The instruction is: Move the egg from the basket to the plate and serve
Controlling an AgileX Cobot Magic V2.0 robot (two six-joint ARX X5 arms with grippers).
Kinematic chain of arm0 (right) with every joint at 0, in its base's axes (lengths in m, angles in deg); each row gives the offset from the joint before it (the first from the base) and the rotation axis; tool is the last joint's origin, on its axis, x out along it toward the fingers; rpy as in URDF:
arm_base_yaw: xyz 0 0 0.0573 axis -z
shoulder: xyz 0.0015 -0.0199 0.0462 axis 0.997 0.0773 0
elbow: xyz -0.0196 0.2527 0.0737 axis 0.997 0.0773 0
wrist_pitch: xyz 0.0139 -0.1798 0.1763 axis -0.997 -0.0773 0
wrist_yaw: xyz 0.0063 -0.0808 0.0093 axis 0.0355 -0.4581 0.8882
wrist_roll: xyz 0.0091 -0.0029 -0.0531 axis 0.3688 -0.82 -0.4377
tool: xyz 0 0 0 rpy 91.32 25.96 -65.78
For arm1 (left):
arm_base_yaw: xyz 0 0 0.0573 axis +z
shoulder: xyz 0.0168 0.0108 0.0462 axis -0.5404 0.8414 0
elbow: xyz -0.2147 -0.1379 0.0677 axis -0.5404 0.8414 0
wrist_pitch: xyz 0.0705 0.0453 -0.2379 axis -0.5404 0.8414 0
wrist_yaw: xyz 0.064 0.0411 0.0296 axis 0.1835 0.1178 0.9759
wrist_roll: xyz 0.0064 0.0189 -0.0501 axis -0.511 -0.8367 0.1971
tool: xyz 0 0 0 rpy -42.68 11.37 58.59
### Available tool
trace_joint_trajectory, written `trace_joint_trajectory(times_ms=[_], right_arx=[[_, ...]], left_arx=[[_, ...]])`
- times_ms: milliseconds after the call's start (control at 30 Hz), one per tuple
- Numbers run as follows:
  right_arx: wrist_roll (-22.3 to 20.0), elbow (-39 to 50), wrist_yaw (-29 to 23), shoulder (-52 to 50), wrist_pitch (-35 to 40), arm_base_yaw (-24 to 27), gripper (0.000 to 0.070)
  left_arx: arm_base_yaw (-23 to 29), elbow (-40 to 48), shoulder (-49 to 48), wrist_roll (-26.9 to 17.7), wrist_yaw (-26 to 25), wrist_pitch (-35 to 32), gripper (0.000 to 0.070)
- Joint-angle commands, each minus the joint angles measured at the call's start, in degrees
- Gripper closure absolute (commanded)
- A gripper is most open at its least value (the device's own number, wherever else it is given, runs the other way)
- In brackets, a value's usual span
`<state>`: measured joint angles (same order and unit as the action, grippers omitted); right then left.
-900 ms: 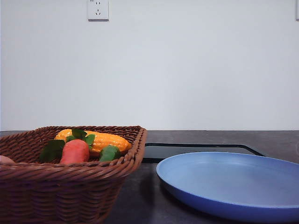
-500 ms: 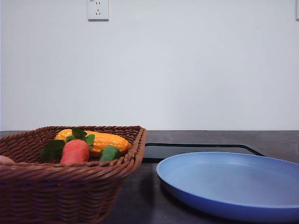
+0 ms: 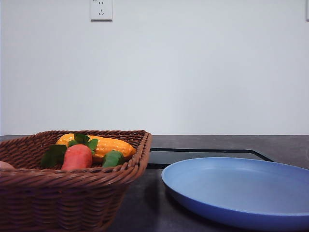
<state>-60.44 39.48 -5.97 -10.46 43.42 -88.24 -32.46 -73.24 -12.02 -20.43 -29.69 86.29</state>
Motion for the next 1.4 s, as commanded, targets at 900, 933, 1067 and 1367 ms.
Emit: trace_joint_trajectory(times_ms=[900,933,1067,1367], right_arx=[[-13.3,-34.7,9.3,36.7,-28.0,-0.1,0.07],[-13.6,-34.8,10.5,37.7,-29.1,-0.1,0.07],[-14.8,-34.8,12.6,41.0,-32.8,-0.2,0.0622],[-14.1,-34.0,12.7,45.5,-34.3,-0.2,0.0508]], left_arx=[[-1.2,-37.0,39.9,-18.1,-24.2,18.7,0.07],[-1.7,-38.0,41.4,-18.7,-24.8,20.5,0.07],[-3.4,-39.5,44.9,-19.8,-25.9,22.8,0.0697],[-5.8,-39.5,45.8,-19.1,-26.1,23.0,0.0392]])
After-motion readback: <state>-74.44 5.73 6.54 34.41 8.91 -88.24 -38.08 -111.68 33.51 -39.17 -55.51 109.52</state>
